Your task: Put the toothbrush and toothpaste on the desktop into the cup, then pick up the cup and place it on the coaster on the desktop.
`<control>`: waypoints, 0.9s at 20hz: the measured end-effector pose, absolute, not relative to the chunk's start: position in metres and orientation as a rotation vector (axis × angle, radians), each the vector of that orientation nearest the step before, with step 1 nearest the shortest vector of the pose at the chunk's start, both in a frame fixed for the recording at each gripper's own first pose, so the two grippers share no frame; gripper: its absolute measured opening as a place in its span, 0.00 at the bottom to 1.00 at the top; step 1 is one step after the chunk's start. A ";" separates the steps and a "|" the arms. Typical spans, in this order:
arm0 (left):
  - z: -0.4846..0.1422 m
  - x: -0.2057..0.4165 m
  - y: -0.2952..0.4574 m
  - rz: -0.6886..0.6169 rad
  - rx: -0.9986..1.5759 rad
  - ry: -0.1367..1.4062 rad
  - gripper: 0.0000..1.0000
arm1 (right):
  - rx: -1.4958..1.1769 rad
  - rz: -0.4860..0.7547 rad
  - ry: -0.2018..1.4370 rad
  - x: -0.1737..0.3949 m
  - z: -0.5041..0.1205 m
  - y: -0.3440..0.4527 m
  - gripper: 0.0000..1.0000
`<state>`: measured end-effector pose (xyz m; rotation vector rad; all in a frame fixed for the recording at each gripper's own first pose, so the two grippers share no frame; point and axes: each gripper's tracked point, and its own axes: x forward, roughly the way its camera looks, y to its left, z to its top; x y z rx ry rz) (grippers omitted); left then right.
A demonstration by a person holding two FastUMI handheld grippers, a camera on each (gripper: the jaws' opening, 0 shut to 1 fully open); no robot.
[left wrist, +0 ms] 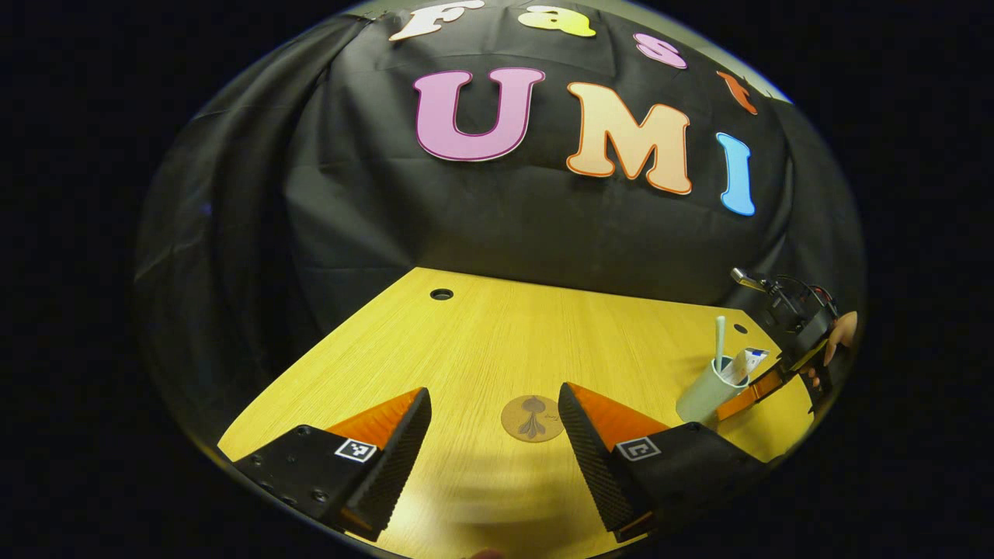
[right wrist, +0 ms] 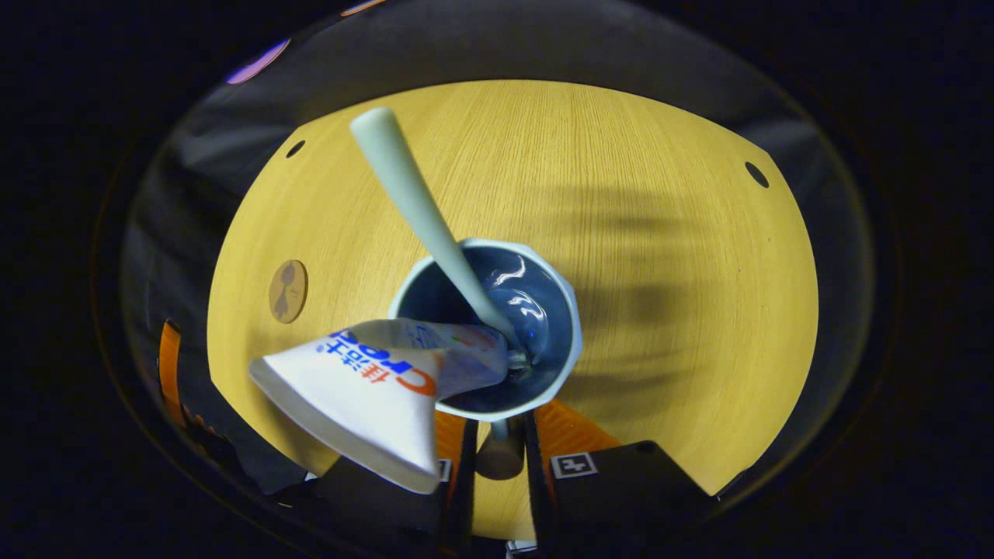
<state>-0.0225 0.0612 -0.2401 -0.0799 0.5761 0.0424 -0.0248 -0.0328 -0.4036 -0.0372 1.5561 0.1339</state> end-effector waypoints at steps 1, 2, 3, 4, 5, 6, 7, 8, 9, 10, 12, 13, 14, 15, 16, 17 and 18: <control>-0.240 -0.022 0.063 0.042 -0.080 0.575 0.95 | -0.049 0.136 1.554 -0.025 -0.402 -0.031 0.36; -0.241 -0.021 0.064 0.041 -0.080 0.574 0.95 | -0.061 0.138 1.552 -0.025 -0.402 -0.031 0.34; -0.242 -0.020 0.065 0.040 -0.078 0.575 0.95 | -0.072 0.141 1.549 -0.025 -0.403 -0.030 0.31; -0.242 -0.020 0.068 0.039 -0.076 0.575 0.95 | -0.080 0.141 1.543 -0.024 -0.401 -0.030 0.29; -0.242 -0.018 0.069 0.037 -0.075 0.573 0.95 | -0.085 0.144 1.543 -0.026 -0.404 -0.030 0.27; -0.242 -0.017 0.071 0.035 -0.074 0.572 0.95 | -0.084 0.151 1.542 -0.025 -0.404 -0.028 0.27; -0.242 -0.016 0.073 0.032 -0.072 0.571 0.95 | -0.077 0.156 1.538 -0.025 -0.404 -0.028 0.27; -0.242 -0.016 0.075 0.029 -0.071 0.571 0.95 | -0.072 0.165 1.537 -0.025 -0.405 -0.027 0.26; -0.242 -0.014 0.078 0.027 -0.071 0.570 0.95 | -0.070 0.174 1.539 -0.026 -0.405 -0.027 0.27; -0.242 -0.013 0.080 0.025 -0.070 0.570 0.95 | -0.073 0.178 1.537 -0.024 -0.404 -0.027 0.27; -0.244 -0.012 0.084 0.021 -0.070 0.571 0.95 | -0.072 0.189 1.529 -0.023 -0.403 -0.025 0.27; -0.243 -0.012 0.088 0.020 -0.071 0.571 0.95 | -0.062 0.193 1.524 -0.023 -0.405 -0.023 0.27; -0.245 -0.012 0.091 0.019 -0.072 0.574 0.95 | -0.051 0.199 1.520 -0.023 -0.405 -0.022 0.27; -0.246 -0.011 0.095 0.018 -0.073 0.575 0.95 | -0.047 0.206 1.516 -0.023 -0.405 -0.022 0.27; -0.246 -0.011 0.098 0.017 -0.074 0.576 0.95 | -0.046 0.213 1.512 -0.022 -0.405 -0.021 0.26; -0.246 -0.010 0.102 0.017 -0.075 0.578 0.95 | -0.047 0.220 1.507 -0.021 -0.406 -0.020 0.26; -0.248 -0.011 0.107 0.019 -0.076 0.577 0.95 | -0.049 0.230 1.506 -0.021 -0.407 -0.020 0.27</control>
